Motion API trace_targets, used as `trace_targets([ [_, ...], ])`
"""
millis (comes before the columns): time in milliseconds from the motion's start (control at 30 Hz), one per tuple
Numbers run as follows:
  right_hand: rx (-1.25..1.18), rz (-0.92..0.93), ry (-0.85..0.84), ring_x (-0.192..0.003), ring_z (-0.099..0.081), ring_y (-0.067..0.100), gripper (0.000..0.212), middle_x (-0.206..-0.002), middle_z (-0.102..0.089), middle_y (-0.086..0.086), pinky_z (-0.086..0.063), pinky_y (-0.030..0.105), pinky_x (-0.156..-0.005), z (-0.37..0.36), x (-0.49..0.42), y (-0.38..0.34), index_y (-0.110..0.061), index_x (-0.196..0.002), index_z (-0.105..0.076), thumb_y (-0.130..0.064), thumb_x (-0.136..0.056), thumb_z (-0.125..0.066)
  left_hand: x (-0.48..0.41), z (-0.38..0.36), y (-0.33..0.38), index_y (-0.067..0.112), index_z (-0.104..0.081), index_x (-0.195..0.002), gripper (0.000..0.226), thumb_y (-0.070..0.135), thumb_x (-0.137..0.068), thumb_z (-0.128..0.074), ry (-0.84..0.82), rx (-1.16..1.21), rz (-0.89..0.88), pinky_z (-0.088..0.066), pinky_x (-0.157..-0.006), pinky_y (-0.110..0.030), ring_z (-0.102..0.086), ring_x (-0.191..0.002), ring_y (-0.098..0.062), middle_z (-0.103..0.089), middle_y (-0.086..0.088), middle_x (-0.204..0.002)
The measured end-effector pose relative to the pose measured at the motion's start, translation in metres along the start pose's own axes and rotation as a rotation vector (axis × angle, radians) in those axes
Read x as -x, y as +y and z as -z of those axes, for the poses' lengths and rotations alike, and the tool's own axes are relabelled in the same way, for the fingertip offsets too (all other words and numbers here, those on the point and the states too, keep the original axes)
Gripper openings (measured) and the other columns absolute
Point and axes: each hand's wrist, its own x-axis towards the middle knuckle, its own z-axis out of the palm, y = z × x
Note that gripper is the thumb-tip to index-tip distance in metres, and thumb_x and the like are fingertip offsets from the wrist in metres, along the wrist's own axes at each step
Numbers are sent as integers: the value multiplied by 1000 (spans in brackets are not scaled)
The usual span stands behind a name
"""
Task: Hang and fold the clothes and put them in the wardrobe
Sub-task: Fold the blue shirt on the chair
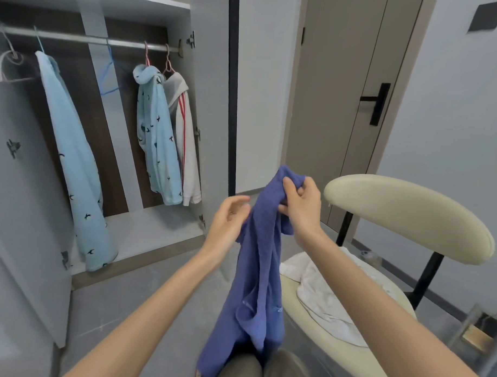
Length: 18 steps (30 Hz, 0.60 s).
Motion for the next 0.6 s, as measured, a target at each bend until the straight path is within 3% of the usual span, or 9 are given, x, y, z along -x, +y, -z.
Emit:
trace_targets([
  [67,-33,-3,3,-64,-53,10,19,-67,-46,-2,-56,33,-68,-1,-8,-6,-14,-80,-44,-18,-97,-53,6,-6,-3,26,-57,-110,16,24,-95,-54,-64,-73,-41,-46,-84,-16,-56,-99,-2,-61,8,-111],
  [167,-27,17,-16,-66,-56,11,17,-69,-48,-1,-57,37,-71,1,-15,-14,-12,-84,-45,-20,-96,-55,5,-13,1,28,-58,-106,16,24,-91,-61,-85,-85,-113,-44,-76,-6,-57,-93,4,-63,11,-106],
  [300,33,38,-6,-78,-62,20,16,-80,-54,11,-58,39,-75,12,-18,-16,-9,-92,-46,-22,-96,-55,-9,-13,7,16,-60,-89,2,16,-91,-60,28,11,-105,-49,-73,-17,-60,-84,-10,-65,1,-90],
  [400,-5,4,-24,-80,-62,24,21,-79,-51,14,-60,36,-69,25,-14,-8,-11,-83,-41,-18,-95,-56,-19,-9,13,11,-53,-89,8,15,-95,-54,30,59,-79,-47,-64,-21,-60,-71,-8,-65,-8,-83],
  [500,195,25,-13,-73,-56,20,22,-70,-49,4,-54,33,-64,35,-6,7,-15,-79,-42,-18,-91,-61,-25,-7,22,8,-50,-91,9,14,-95,-54,-13,15,-136,-43,-58,-16,-57,-62,-1,-63,-5,-76],
  [600,469,230,20,-93,-48,15,11,-92,-54,-4,-36,23,-79,40,2,19,-16,-94,-51,-21,-91,-60,-30,-9,28,6,-52,-90,8,12,-95,-55,-88,-27,-191,-44,-62,-15,-58,-67,-2,-63,-6,-80],
])
